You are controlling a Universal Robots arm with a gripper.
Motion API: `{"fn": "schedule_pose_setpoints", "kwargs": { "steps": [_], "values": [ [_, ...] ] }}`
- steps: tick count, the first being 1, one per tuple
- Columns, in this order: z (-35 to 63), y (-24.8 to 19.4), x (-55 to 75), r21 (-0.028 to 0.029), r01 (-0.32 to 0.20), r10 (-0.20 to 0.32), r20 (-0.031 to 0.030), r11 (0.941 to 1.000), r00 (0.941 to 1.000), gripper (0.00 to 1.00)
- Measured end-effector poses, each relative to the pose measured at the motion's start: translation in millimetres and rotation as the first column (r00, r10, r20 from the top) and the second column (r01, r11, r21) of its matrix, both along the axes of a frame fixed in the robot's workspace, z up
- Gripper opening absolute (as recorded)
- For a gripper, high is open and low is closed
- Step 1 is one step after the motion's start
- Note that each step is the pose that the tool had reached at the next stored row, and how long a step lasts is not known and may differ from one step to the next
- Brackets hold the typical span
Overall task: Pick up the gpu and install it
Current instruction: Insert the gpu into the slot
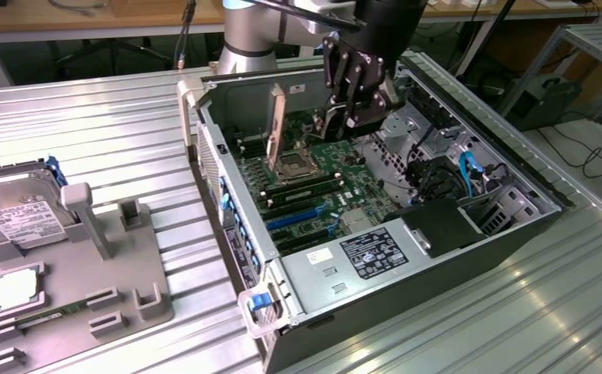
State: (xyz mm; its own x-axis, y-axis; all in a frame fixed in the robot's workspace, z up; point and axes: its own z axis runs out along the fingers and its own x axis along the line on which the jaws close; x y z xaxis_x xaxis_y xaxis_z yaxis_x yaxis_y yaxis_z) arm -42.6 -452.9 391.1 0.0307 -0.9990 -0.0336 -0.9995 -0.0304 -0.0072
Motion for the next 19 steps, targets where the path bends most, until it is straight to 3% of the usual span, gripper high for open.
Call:
{"fn": "schedule_pose_setpoints", "kwargs": {
  "steps": [19],
  "values": [
    [-11.1,0.0,0.0,0.0001,0.000,0.000,0.0000,1.0000,1.0000,0.28]
  ]
}}
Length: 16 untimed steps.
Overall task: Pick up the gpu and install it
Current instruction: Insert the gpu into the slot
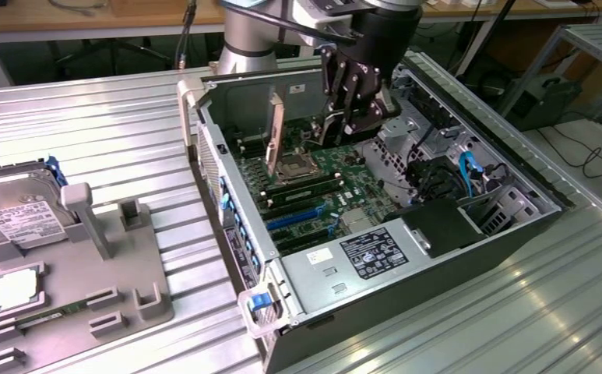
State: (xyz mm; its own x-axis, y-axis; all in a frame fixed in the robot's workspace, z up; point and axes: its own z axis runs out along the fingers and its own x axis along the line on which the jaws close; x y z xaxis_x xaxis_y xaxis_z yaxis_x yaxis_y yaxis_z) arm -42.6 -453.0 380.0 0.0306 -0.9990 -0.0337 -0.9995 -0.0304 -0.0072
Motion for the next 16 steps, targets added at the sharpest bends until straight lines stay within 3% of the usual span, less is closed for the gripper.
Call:
{"fn": "schedule_pose_setpoints", "kwargs": {
  "steps": [16],
  "values": [
    [-9.1,-0.4,0.0,0.0017,0.000,0.000,-0.0001,1.0000,1.0000,0.28]
  ]
}}
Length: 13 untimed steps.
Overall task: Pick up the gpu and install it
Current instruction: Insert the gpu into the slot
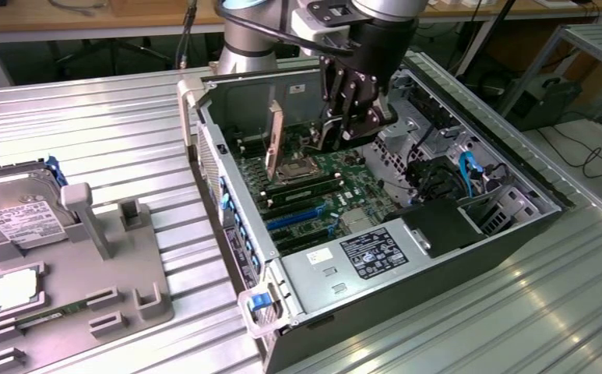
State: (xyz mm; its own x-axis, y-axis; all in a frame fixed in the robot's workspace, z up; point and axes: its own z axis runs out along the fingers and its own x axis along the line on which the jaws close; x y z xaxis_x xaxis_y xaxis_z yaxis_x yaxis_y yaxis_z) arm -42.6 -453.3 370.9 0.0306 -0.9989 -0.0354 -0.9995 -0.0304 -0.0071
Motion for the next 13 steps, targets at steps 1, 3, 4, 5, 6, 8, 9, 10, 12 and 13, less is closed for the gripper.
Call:
{"fn": "schedule_pose_setpoints", "kwargs": {
  "steps": [1,3,4,5,6,8,9,10,12,13],
  "values": [
    [-0.4,-0.1,0.0,0.0003,0.000,0.000,0.0000,1.0000,1.0000,0.28],
    [-1.3,-0.2,0.0,0.0013,0.000,0.000,0.0000,1.0000,1.0000,0.28],
    [-1.6,-0.2,0.0,0.0016,0.000,0.000,0.0000,1.0000,1.0000,0.28],
    [-2.0,-0.3,0.0,0.0021,0.000,0.000,0.0000,1.0000,1.0000,0.28],
    [-2.4,-0.4,0.0,0.0028,0.000,0.000,0.0000,1.0000,1.0000,0.28],
    [-3.3,-0.6,0.0,0.0048,0.000,0.000,0.0000,1.0000,1.0000,0.28],
    [-3.7,-0.7,0.0,0.0056,0.000,0.000,0.0000,1.0000,1.0000,0.28],
    [-4.0,-0.7,0.0,0.0063,0.000,0.000,0.0000,1.0000,1.0000,0.28],
    [-4.7,-0.9,0.0,0.0076,0.000,0.000,0.0000,1.0000,1.0000,0.28],
    [-5.1,-1.0,0.0,0.0083,0.000,0.000,0.0000,1.0000,1.0000,0.28]
  ]
}}
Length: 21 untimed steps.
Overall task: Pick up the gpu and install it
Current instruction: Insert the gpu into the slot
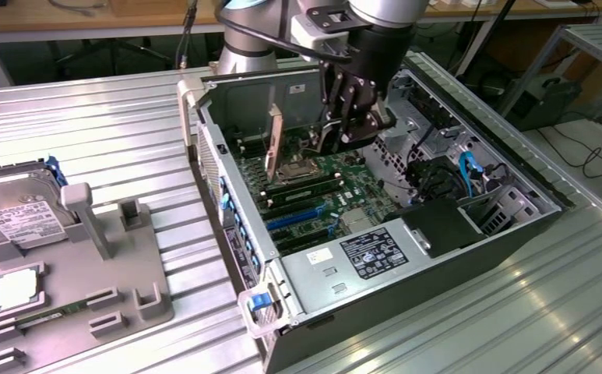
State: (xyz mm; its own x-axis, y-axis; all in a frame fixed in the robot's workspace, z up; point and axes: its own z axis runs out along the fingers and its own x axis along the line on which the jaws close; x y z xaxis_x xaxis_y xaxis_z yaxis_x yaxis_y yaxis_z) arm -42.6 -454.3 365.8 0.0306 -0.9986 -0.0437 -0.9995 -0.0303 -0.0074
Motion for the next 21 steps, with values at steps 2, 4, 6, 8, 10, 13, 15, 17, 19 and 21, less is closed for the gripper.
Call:
{"fn": "schedule_pose_setpoints", "kwargs": {
  "steps": [2,4,6,8,10,13,15,17,19,21],
  "values": [
    [-0.6,-0.2,0.0,0.0014,0.000,0.000,0.0000,1.0000,1.0000,0.28],
    [-1.5,-0.4,0.0,0.0036,0.000,0.000,0.0001,1.0000,1.0000,0.28],
    [-2.4,-0.5,0.0,0.0047,0.000,0.000,0.0000,1.0000,1.0000,0.28],
    [-3.3,-0.6,0.0,0.0056,0.000,0.000,0.0000,1.0000,1.0000,0.28],
    [-4.3,-0.6,0.0,0.0063,0.000,0.000,-0.0001,1.0000,1.0000,0.28],
    [-5.6,-0.7,0.0,0.0070,0.000,0.000,-0.0001,1.0000,1.0000,0.28],
    [-6.7,-0.8,0.0,0.0077,0.000,0.000,0.0000,1.0000,1.0000,0.28],
    [-8.3,-0.9,0.0,0.0084,0.000,0.000,-0.0001,1.0000,1.0000,0.28],
    [-9.1,-1.0,0.0,0.0095,0.000,0.000,-0.0001,1.0000,1.0000,0.28],
    [-10.0,-1.1,0.0,0.0118,0.000,0.000,-0.0001,0.9999,1.0000,0.28]
  ]
}}
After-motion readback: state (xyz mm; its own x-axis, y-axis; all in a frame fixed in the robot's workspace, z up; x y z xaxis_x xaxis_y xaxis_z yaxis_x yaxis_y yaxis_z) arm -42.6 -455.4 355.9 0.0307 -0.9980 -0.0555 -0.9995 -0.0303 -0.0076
